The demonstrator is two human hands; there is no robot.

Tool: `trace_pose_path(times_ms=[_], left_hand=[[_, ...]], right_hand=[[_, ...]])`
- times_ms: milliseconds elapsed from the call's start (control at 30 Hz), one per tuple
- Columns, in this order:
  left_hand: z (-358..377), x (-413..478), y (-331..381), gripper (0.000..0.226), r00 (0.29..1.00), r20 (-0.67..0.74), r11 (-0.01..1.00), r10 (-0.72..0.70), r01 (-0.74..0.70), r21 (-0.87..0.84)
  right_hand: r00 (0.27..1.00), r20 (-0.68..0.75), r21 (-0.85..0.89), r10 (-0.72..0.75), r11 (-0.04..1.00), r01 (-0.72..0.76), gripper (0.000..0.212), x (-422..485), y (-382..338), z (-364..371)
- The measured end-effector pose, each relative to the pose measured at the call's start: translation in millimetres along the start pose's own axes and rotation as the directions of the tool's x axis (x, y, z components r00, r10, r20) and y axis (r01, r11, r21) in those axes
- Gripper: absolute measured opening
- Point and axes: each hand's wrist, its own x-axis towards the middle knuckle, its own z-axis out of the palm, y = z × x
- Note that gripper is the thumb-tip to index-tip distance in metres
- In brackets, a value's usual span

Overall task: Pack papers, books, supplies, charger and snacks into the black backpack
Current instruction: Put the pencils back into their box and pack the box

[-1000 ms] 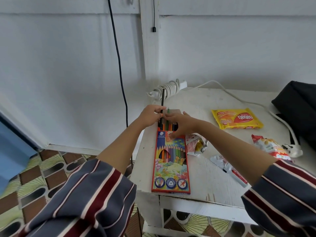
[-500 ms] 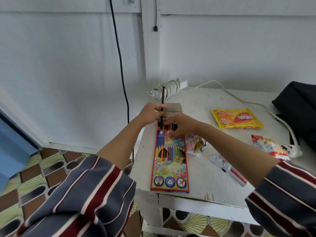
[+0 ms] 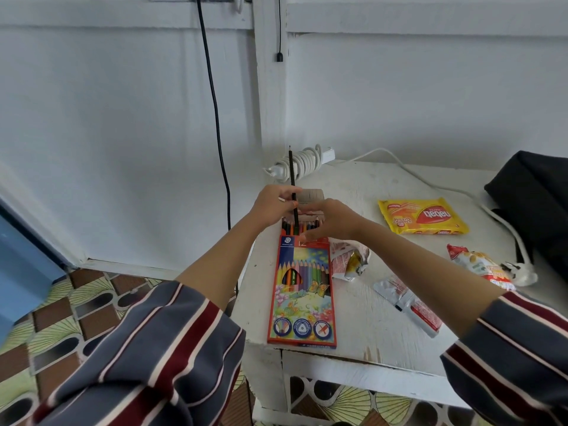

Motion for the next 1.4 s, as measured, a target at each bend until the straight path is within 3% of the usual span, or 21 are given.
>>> trace_pose_path(times_ms=[167, 500, 633, 800, 1000, 1133, 1400], left_hand=[[8.9, -3.2, 5.0, 0.037, 0.999, 0.014, 0.995, 0.05, -0.05, 0.081], [10.5, -10.1, -5.8, 0.041, 0.998, 0.056, 0.99, -0.001, -0.007, 0.138], [12.7, -12.5, -5.6, 0.05, 0.999, 0.049, 0.989, 0.016, -0.023, 0.146], [17.6, -14.4, -9.4, 0.055, 1.0, -0.019, 0.995, 0.011, -0.009, 0.099], [16.0, -15.5, -16.0, 0.053, 0.999, -0.033, 0.997, 0.003, 0.0, 0.08], [12.6, -15.5, -17.3, 0.045, 1.0, 0.005, 0.996, 0.019, -0.019, 0.084], [0.8, -17.0, -13.9, 0.057, 0.987, 0.158, 0.999, -0.022, 0.027, -0.027]], right_hand=[[0.996, -0.068, 0.002, 0.051, 0.999, -0.051, 0.065, 2.0, 7.4, -5.7], [0.99, -0.139, 0.104, -0.021, 0.994, 0.036, 0.051, 0.3, -1.7, -3.0], [1.0, -0.013, 0.01, 0.003, 1.0, -0.002, 0.059, 7.1, -4.0, -0.2], [0.999, -0.038, -0.004, 0.017, 1.0, -0.017, 0.046, 12.9, -5.7, 4.2], [0.997, 0.066, -0.052, 0.028, 0.998, -0.024, 0.034, 23.4, 3.7, 10.9], [0.999, -0.002, -0.043, 0.054, 0.998, -0.054, 0.032, 27.4, 7.0, 12.6], [0.98, -0.178, -0.004, 0.084, 0.996, -0.086, 0.03, 41.3, 4.5, 14.4]])
